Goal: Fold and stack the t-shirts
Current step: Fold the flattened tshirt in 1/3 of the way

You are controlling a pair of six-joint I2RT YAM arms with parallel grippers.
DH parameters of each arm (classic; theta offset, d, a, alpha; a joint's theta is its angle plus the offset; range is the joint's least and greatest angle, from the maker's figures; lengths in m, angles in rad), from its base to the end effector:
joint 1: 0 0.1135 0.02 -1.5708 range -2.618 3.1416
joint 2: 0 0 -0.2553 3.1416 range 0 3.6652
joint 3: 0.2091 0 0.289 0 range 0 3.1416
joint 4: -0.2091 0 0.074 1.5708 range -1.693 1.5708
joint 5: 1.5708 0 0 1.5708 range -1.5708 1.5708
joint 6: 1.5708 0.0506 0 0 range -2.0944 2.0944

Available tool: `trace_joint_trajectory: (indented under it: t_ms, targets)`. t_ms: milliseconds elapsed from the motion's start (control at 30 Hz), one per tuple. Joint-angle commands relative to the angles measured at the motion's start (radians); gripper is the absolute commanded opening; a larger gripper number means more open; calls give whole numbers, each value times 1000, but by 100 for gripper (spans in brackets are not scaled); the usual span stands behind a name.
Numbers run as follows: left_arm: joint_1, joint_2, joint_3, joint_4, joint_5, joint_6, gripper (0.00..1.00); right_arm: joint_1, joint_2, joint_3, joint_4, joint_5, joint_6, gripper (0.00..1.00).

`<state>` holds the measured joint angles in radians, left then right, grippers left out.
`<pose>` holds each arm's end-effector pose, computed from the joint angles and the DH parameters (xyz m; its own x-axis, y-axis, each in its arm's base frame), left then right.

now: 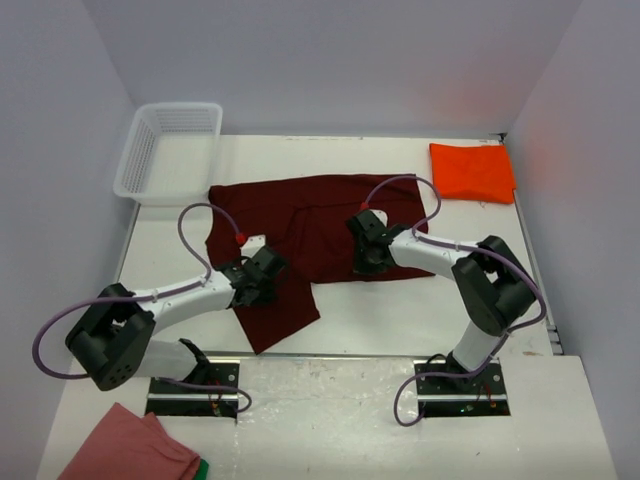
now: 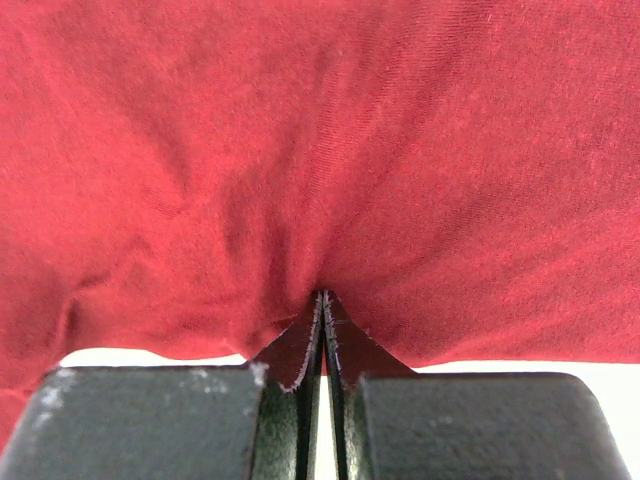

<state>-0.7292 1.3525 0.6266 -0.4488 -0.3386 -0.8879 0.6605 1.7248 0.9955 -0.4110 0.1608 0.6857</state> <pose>0.2073 -0.1627 0.1076 -0.8475 -0.2240 -0.4812 -0.1974 0.9746 -0.1059 0.2906 0.2155 0.1095 -0.9055 0.0880 -0.4151 0.0266 0.9881 0.1516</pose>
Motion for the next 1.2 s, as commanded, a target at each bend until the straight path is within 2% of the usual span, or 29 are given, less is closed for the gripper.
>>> trace_joint_trajectory:
  t_ms: [0,133,233,400,533,633,767,833,867,933,967,1000,1033,1067,1100,1133,1167]
  targets:
    - [-32,-52,-68,-120,39,-83,0,34,-4,-67,-89,16,81,0]
    - [-47,-177,-117,-197,24,-127,0,65,-39,-119,-92,26,139,0]
    - [-50,-261,-136,-200,61,-108,0,91,-66,-150,-97,36,172,0]
    - [-55,-328,-119,-238,38,-118,0,148,-111,-222,-106,39,253,0]
    - [-71,-282,-39,-269,7,-108,0,262,-186,-219,-150,104,293,0]
    - [-114,-239,75,-353,-118,-135,0,298,-283,-154,-256,201,311,0]
    - [-128,-150,237,-421,-241,-122,0,260,-346,15,-370,272,253,7]
    - [-130,-75,333,-415,-257,-71,0,167,-338,67,-368,234,181,10]
    - [-128,-44,369,-418,-263,-54,0,125,-329,104,-353,217,151,16]
    - [-130,51,478,-419,-277,-25,0,-11,-286,153,-313,158,76,35]
    - [-128,86,510,-394,-267,-1,0,-53,-268,166,-295,143,51,56]
    - [-128,156,572,-380,-258,51,0,-126,-224,173,-272,97,28,62]
    - [-127,192,605,-372,-248,70,0,-168,-199,195,-243,70,-1,64]
    - [-127,232,634,-375,-244,79,0,-206,-176,196,-226,45,-5,60]
    - [-127,300,695,-383,-241,95,0,-281,-154,195,-204,14,-9,52]
    - [-125,328,720,-387,-235,102,0,-317,-105,192,-174,-56,-21,41]
    - [-125,350,737,-383,-218,112,0,-347,-82,193,-164,-82,-21,22]
